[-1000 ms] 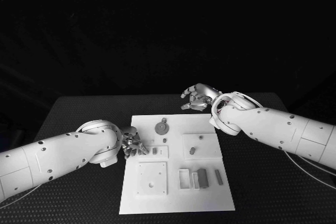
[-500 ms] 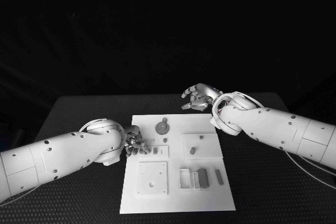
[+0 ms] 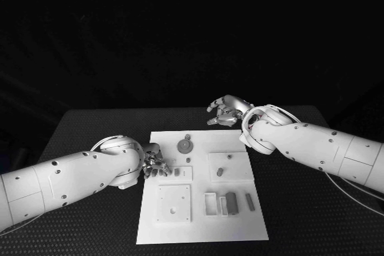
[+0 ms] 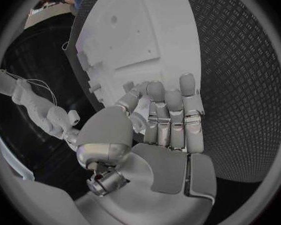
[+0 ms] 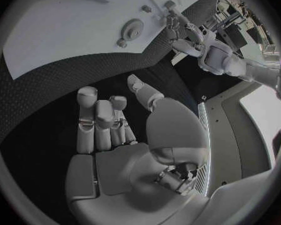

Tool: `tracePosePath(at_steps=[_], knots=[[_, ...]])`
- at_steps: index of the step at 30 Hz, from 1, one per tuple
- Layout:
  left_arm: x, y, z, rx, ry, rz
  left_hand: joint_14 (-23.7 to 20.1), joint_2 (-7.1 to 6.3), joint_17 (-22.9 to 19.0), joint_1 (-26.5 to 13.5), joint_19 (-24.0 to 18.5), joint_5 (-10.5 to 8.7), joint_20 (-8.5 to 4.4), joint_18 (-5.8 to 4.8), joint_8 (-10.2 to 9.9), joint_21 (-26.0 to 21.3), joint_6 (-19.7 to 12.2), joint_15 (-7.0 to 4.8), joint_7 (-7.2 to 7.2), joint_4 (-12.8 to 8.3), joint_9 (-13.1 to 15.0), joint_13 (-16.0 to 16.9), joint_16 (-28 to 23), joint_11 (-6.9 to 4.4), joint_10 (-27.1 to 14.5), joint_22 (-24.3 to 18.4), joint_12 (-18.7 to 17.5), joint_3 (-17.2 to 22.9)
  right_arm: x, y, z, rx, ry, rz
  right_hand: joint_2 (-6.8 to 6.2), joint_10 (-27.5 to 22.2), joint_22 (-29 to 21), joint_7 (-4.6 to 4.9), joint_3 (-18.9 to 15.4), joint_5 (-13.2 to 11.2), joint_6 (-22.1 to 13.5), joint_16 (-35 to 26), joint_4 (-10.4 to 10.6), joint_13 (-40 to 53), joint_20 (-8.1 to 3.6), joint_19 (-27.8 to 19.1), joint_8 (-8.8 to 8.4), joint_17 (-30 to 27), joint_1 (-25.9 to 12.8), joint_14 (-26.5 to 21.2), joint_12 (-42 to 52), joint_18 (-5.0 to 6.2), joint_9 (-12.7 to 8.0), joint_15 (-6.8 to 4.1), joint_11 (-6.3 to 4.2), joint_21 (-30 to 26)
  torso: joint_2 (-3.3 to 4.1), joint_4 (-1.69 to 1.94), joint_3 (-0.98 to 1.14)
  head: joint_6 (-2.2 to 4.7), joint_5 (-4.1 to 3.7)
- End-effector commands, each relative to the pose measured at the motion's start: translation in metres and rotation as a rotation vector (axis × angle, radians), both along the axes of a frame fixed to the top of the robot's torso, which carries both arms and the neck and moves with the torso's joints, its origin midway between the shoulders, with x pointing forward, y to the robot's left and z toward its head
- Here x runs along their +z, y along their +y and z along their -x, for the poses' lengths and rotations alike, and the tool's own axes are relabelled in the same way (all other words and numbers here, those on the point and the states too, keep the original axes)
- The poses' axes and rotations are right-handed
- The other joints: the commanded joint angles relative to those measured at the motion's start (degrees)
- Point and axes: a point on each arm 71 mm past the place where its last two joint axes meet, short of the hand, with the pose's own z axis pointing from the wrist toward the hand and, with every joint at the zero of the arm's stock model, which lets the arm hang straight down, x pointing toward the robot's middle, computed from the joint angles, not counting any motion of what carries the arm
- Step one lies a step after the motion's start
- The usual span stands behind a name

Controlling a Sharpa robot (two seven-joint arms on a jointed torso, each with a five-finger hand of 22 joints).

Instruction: Assemble the parts on the task board

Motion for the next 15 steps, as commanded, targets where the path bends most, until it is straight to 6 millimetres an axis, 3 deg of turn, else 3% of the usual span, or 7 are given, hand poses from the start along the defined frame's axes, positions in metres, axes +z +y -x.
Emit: tracePosePath(at_steps=[1,4,12,15], knots=[[-0.0045,-0.0034,0.0017,0.010,-0.005,0.021,0.0,1.03,0.0,1.0,0.0,0.16,-0.27,-0.73,-0.3,0.2,0.1,-0.34,-0.04,-3.0,0.0,0.1,0.2,-0.28,-0.1,1.2,0.4,3.6,-0.0005,0.0007,0.0005,0.009,0.005,0.005,-0.10,-0.3,1.1,0.40,-0.1,0.2,-0.1,0.1,0.3,-0.1,-0.46,0.0,0.27,-0.1,-0.5,-0.4,0.3,3.63,-0.1,0.09,0.12,-0.3,0.00,0.01,-0.04,-0.01,-0.04],[-0.0048,-0.0025,0.0014,0.017,0.001,0.030,0.1,0.00,0.0,-0.3,0.1,0.13,-0.28,-0.74,-0.5,0.2,0.0,-0.33,0.04,-2.4,-0.1,0.1,0.2,-0.22,-0.1,1.2,0.4,3.2,-0.0005,0.0006,0.0005,0.009,0.005,0.005,-0.11,-0.3,1.1,0.41,-0.1,0.2,-0.1,0.1,0.3,-0.1,-0.46,0.0,0.27,-0.1,-0.5,-0.4,0.3,3.63,-0.1,0.09,0.12,-0.3,-0.01,0.02,-0.05,0.04,-0.06],[-0.0048,0.0007,0.0007,0.040,0.003,0.044,-0.2,-4.67,-0.1,-5.9,-0.2,0.15,-0.34,-0.67,-2.3,-0.1,-1.2,-0.41,0.55,0.7,-1.5,0.1,-0.1,0.22,-0.4,1.0,0.1,1.2,-0.0005,0.0000,0.0005,0.008,0.005,0.006,-0.13,-0.3,1.1,0.41,-0.1,0.2,-0.1,0.1,0.3,-0.1,-0.46,0.0,0.27,-0.1,-0.5,-0.4,0.3,3.63,-0.1,0.09,0.12,-0.3,-0.01,0.02,-0.02,0.03,-0.15],[-0.0049,0.0014,0.0006,0.042,0.004,0.044,-0.3,-5.39,-0.1,-6.6,-0.2,0.15,-0.39,-0.63,-2.5,-0.2,-1.2,-0.44,0.55,1.0,-1.7,0.1,-0.1,0.22,-0.5,1.0,0.1,0.8,-0.0005,-0.0002,0.0005,0.008,0.005,0.006,-0.13,-0.3,1.1,0.41,-0.1,0.2,-0.1,0.1,0.3,-0.1,-0.46,0.0,0.27,-0.1,-0.5,-0.4,0.3,3.63,-0.1,0.09,0.12,-0.3,-0.01,-0.01,-0.02,-0.01,-0.17]])
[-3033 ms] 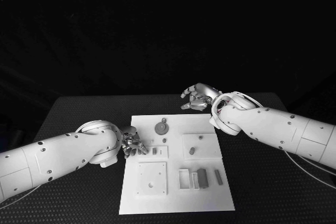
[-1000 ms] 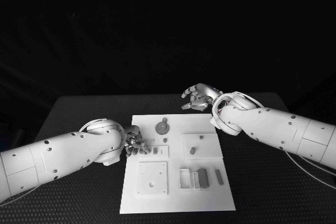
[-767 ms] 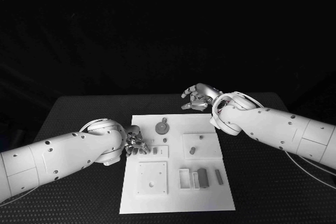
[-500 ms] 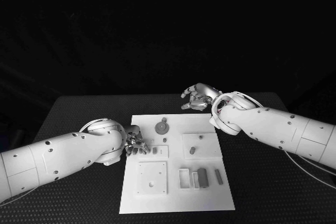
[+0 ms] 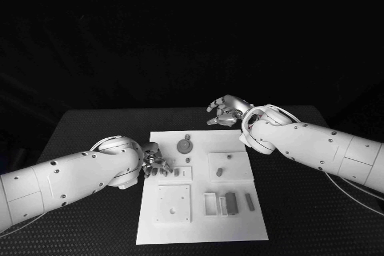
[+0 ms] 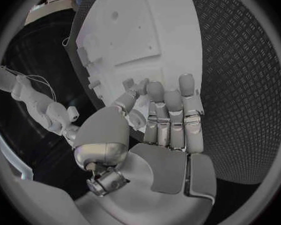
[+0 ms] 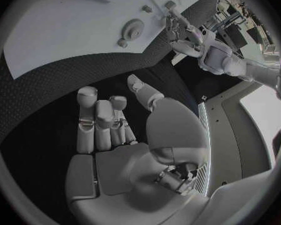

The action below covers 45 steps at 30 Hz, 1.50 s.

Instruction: Assemble the parts on the task board

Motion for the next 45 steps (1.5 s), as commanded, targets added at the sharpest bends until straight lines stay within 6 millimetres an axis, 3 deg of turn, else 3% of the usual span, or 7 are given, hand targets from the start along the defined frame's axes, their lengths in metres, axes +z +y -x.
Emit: tracePosePath(at_steps=[1,13,45], knots=[[-0.005,-0.001,0.002,0.011,0.009,0.015,-0.1,-0.75,-0.1,-1.2,-0.1,-0.39,-0.20,-0.62,-0.2,-0.2,-0.1,-0.26,0.14,0.1,0.0,0.0,-0.1,-0.06,-0.4,1.0,0.1,-0.5,-0.001,0.001,0.000,0.009,0.005,0.005,-0.13,-0.3,1.1,0.39,-0.1,0.2,-0.1,0.1,0.3,-0.1,-0.49,0.0,0.27,-0.1,-0.5,-0.4,0.3,3.63,-0.1,0.10,0.12,-0.3,0.00,-0.02,0.01,-0.02,-0.04],[-0.005,0.002,0.002,0.020,0.010,0.018,-0.2,-2.02,0.0,-2.1,-0.1,-0.39,-0.27,-0.56,-0.4,-0.4,0.1,-0.34,0.10,0.8,-0.2,0.1,-0.1,-0.09,-0.5,1.0,0.1,-0.6,-0.001,0.000,0.000,0.008,0.005,0.005,-0.15,-0.4,1.1,0.39,-0.1,0.2,-0.1,0.1,0.3,-0.1,-0.48,0.0,0.27,-0.1,-0.5,-0.4,0.3,3.63,-0.1,0.10,0.12,-0.3,0.00,-0.03,0.03,0.02,-0.08],[-0.006,0.011,0.002,0.034,0.016,0.010,-0.2,-2.10,0.0,-1.9,-0.1,-0.38,-0.29,-0.56,-0.3,-0.4,0.4,-0.36,0.00,1.0,-0.2,0.1,-0.1,-0.18,-0.5,1.1,0.1,-0.3,-0.001,0.001,0.000,0.009,0.005,0.006,-0.13,-0.4,1.1,0.39,-0.1,0.2,-0.1,0.1,0.3,-0.1,-0.48,0.0,0.29,-0.1,-0.5,-0.4,0.3,3.63,-0.1,0.10,0.13,-0.3,-0.01,0.01,-0.01,-0.17,-0.03]])
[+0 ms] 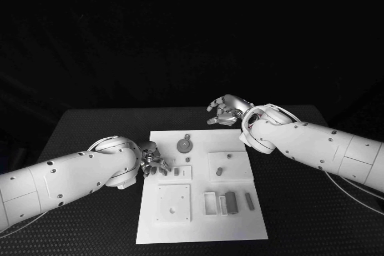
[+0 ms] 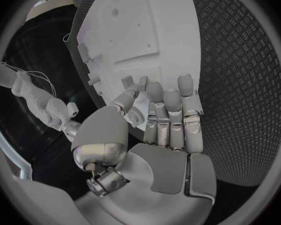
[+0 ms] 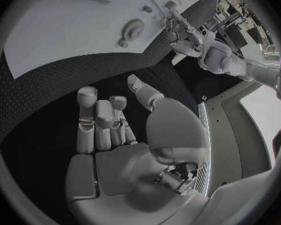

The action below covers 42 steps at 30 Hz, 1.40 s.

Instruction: Assemble the parts on the task board

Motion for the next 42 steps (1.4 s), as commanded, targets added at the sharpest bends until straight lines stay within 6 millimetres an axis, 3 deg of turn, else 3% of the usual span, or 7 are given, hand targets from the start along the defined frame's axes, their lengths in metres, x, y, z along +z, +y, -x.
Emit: tracePosePath(at_steps=[1,13,22,25,30,34,42], knots=[[-0.0052,0.0041,0.0017,0.007,0.020,-0.018,-0.1,-0.17,0.0,0.0,0.0,-0.15,-0.24,-0.57,0.2,-0.2,0.2,-0.26,0.20,0.2,0.0,0.1,-0.1,0.03,-0.3,1.0,0.1,0.0,-0.0005,0.0011,0.0003,0.010,0.004,0.005,-0.13,-0.4,1.1,0.37,-0.1,0.2,0.0,0.1,0.3,-0.1,-0.36,0.1,0.29,-0.1,-0.5,-0.4,0.4,3.63,-0.1,0.10,0.13,-0.3,0.00,-0.02,0.01,0.01,0.05],[-0.0065,0.0056,0.0029,0.015,0.047,-0.005,-0.1,-0.12,0.0,-0.2,0.0,-0.15,-0.23,-0.59,0.2,-0.2,0.3,-0.24,0.18,0.4,0.0,0.1,-0.1,0.01,-0.3,1.0,0.1,0.0,-0.0005,0.0012,0.0004,0.010,0.005,0.005,-0.13,-0.4,1.1,0.38,-0.1,0.2,-0.1,0.1,0.3,-0.1,-0.36,0.1,0.30,-0.1,-0.5,-0.4,0.4,3.63,-0.1,0.10,0.13,-0.3,0.01,-0.04,0.07,-0.02,0.18],[-0.0072,0.0058,0.0036,0.028,0.066,0.014,-0.1,1.17,0.0,0.6,0.0,-0.04,-0.25,-0.58,0.0,-0.2,0.4,-0.23,0.14,0.0,-0.2,0.1,0.0,-0.03,-0.3,1.1,0.1,0.4,-0.0005,0.0016,0.0005,0.011,0.004,0.005,-0.12,-0.4,1.1,0.38,-0.1,0.2,-0.1,0.1,0.3,-0.1,-0.36,0.1,0.30,-0.1,-0.5,-0.4,0.4,3.63,-0.1,0.10,0.13,-0.3,0.00,-0.02,0.10,0.00,0.24],[-0.0075,0.0057,0.0038,0.036,0.074,0.023,-0.1,2.47,0.0,1.7,-0.1,0.23,-0.24,-0.61,0.0,-0.2,0.5,-0.22,0.11,-1.0,-0.4,0.1,-0.1,-0.06,-0.3,1.2,0.1,0.7,-0.0005,0.0011,0.0005,0.010,0.005,0.005,-0.12,-0.4,1.1,0.38,-0.1,0.2,-0.1,0.1,0.3,-0.1,-0.36,0.1,0.30,-0.1,-0.5,-0.4,0.4,3.63,-0.1,0.10,0.13,-0.3,0.02,-0.05,0.04,0.01,0.24],[-0.0078,0.0049,0.0038,0.042,0.079,0.029,0.2,5.42,0.0,3.5,0.0,3.09,-0.18,-0.73,-0.1,-0.1,0.9,-0.13,0.11,-3.5,-0.7,0.0,-0.1,-0.08,-0.1,1.2,0.1,1.6,-0.0004,0.0010,0.0006,0.010,0.004,0.005,-0.12,-0.4,1.1,0.38,-0.1,0.2,-0.1,0.1,0.3,-0.1,-0.36,0.1,0.31,-0.1,-0.5,-0.4,0.4,3.63,-0.1,0.10,0.13,-0.3,0.02,-0.02,0.06,0.01,0.26],[-0.0077,0.0041,0.0037,0.044,0.079,0.032,0.3,6.72,0.0,4.3,0.1,4.55,-0.17,-0.75,-0.1,-0.1,1.1,-0.09,0.06,-4.8,-0.9,0.0,-0.1,-0.10,0.0,1.2,0.1,2.3,-0.0004,0.0009,0.0006,0.010,0.004,0.004,-0.12,-0.4,1.1,0.38,-0.1,0.2,0.0,0.1,0.3,-0.2,-0.36,0.1,0.31,-0.1,-0.5,-0.4,0.4,3.63,-0.1,0.10,0.13,-0.3,0.03,-0.04,0.08,0.00,0.27],[-0.0080,0.0019,0.0041,0.042,0.084,0.031,0.5,7.16,0.0,6.3,0.3,3.73,-0.15,-0.77,0.2,0.0,1.5,-0.05,-0.05,-5.0,-0.9,-0.1,-0.2,-0.19,0.3,1.2,0.1,5.3,-0.0004,0.0006,0.0007,0.010,0.004,0.005,-0.13,-0.4,1.1,0.38,-0.1,0.2,-0.1,0.1,0.3,-0.2,-0.35,0.1,0.32,-0.1,-0.5,-0.4,0.4,3.63,-0.1,0.10,0.13,-0.3,0.03,-0.04,0.06,0.01,0.23]])
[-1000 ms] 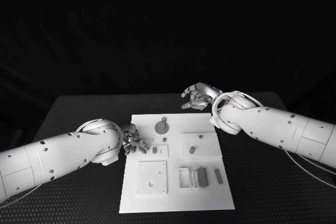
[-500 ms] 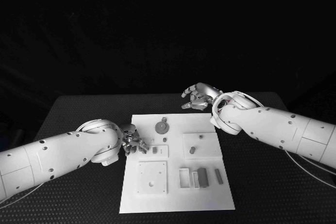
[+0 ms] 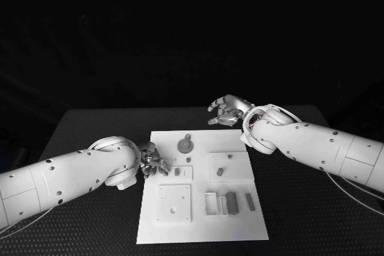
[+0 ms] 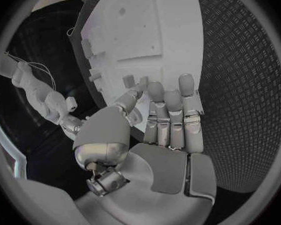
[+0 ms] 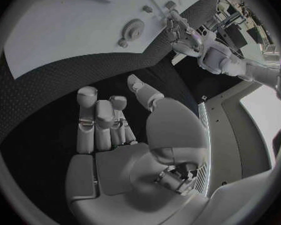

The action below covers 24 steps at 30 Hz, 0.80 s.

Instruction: Assemble the parts on the task board

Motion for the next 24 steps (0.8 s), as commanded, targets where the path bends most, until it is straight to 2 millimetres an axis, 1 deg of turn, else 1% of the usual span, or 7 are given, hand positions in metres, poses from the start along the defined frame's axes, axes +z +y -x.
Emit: tracePosePath(at_steps=[1,8,15,19,24], knots=[[-0.0067,-0.0022,0.0040,-0.003,0.036,-0.010,0.4,2.21,0.0,3.0,0.4,-0.14,-0.24,-0.77,0.0,0.0,0.5,-0.18,-0.08,-1.5,0.1,0.0,-0.2,-0.22,0.3,1.2,0.1,1.8,-0.0004,0.0009,0.0005,0.010,0.004,0.005,-0.13,-0.4,1.1,0.33,-0.1,0.2,0.0,0.1,0.3,-0.1,-0.39,-0.2,0.32,-0.1,-0.5,-0.4,0.2,3.63,-0.1,0.10,0.13,-0.3,0.01,-0.01,-0.01,-0.07,-0.04],[-0.0065,-0.0030,0.0039,-0.013,0.031,-0.020,0.6,2.20,0.0,3.5,0.5,0.52,-0.25,-0.76,0.4,0.2,0.7,-0.19,-0.18,-1.7,0.4,0.0,-0.1,-0.31,0.4,1.3,0.2,2.3,-0.0004,0.0008,0.0005,0.010,0.004,0.005,-0.13,-0.4,1.1,0.33,-0.1,0.2,0.0,0.1,0.4,-0.1,-0.39,-0.1,0.32,-0.1,-0.5,-0.4,0.2,3.63,-0.1,0.10,0.14,-0.3,0.01,-0.01,-0.02,-0.13,-0.07],[-0.0051,-0.0045,0.0026,-0.046,-0.007,-0.065,0.6,1.94,0.0,4.1,0.5,0.81,-0.28,-0.73,0.6,0.3,0.7,-0.21,-0.24,-1.7,0.6,0.0,-0.1,-0.36,0.5,1.3,0.2,2.7,-0.0005,0.0008,0.0004,0.009,0.004,0.004,-0.12,-0.4,1.1,0.33,-0.1,0.2,0.0,0.1,0.4,-0.1,-0.38,-0.1,0.32,-0.1,-0.6,-0.4,0.3,3.63,-0.1,0.10,0.14,-0.3,0.03,-0.03,0.01,-0.17,-0.07],[-0.0051,-0.0055,0.0024,-0.055,-0.010,-0.076,0.7,1.77,0.1,4.5,0.6,0.93,-0.28,-0.72,0.8,0.3,0.8,-0.22,-0.28,-1.7,0.7,0.0,0.0,-0.39,0.5,1.3,0.2,2.8,-0.0005,0.0007,0.0003,0.009,0.004,0.004,-0.13,-0.4,1.1,0.33,-0.1,0.2,0.0,0.1,0.4,-0.1,-0.38,-0.1,0.33,-0.1,-0.6,-0.4,0.3,3.63,-0.1,0.10,0.14,-0.3,0.03,-0.06,-0.01,-0.16,-0.14],[-0.0052,-0.0060,0.0023,-0.066,-0.013,-0.092,0.8,1.50,0.1,4.9,0.7,1.16,-0.30,-0.70,0.9,0.5,0.8,-0.22,-0.32,-1.7,0.8,0.0,0.0,-0.44,0.7,1.3,0.3,2.9,-0.0005,0.0009,0.0003,0.009,0.004,0.004,-0.14,-0.4,1.1,0.33,-0.2,0.2,0.0,0.1,0.4,-0.1,-0.37,-0.1,0.33,-0.1,-0.6,-0.4,0.3,3.64,-0.1,0.11,0.14,-0.3,0.02,-0.03,0.02,-0.31,-0.18]])
